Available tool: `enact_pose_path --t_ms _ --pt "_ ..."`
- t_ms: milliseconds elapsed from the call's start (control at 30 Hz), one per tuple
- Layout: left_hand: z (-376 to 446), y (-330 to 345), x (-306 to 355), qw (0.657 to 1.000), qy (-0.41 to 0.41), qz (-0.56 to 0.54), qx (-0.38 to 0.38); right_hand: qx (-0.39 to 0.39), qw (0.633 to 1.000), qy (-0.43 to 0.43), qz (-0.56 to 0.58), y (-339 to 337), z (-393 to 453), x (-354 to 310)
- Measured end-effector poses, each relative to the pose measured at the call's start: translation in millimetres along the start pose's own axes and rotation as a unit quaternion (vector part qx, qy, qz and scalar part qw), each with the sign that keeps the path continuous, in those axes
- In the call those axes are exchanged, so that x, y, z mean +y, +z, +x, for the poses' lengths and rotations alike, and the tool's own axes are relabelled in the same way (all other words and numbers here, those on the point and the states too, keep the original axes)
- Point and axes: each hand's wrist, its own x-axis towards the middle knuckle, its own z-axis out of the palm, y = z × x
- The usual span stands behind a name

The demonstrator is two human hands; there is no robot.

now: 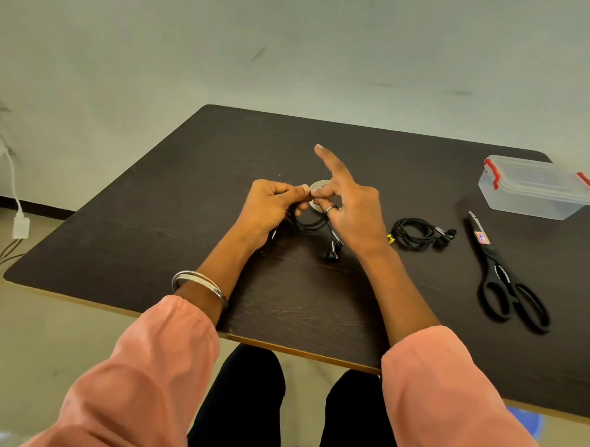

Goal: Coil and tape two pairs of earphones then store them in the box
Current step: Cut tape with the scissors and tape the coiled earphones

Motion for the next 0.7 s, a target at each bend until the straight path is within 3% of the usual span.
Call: enact_pose_path --t_ms 167,233,333,433,567,700 --pt "1 0 -1 1.0 -0.008 -0.029 0.006 0.001 1.0 -0.008 0.015 -6 -1 4" --pt "2 0 -1 0.999 -0.009 -0.038 0.008 0.027 0.992 0.054 0.11 -9 -2 4" --pt "1 0 0 1.0 -0.003 -0.015 0.002 0.111 0.948 0.194 0.225 -14 1 5" --pt "-3 1 2 1.0 0.012 0.004 -0.012 0.085 0.934 0.256 0.233 -14 2 12" --pt "-5 -1 2 0.998 0.039 0.017 -0.037 -0.017 0.961 0.225 0.162 -9 1 8" --pt "-6 0 4 0.997 0.039 0.047 -0.054 -0.022 0.98 0.163 0.111 -10 2 5"
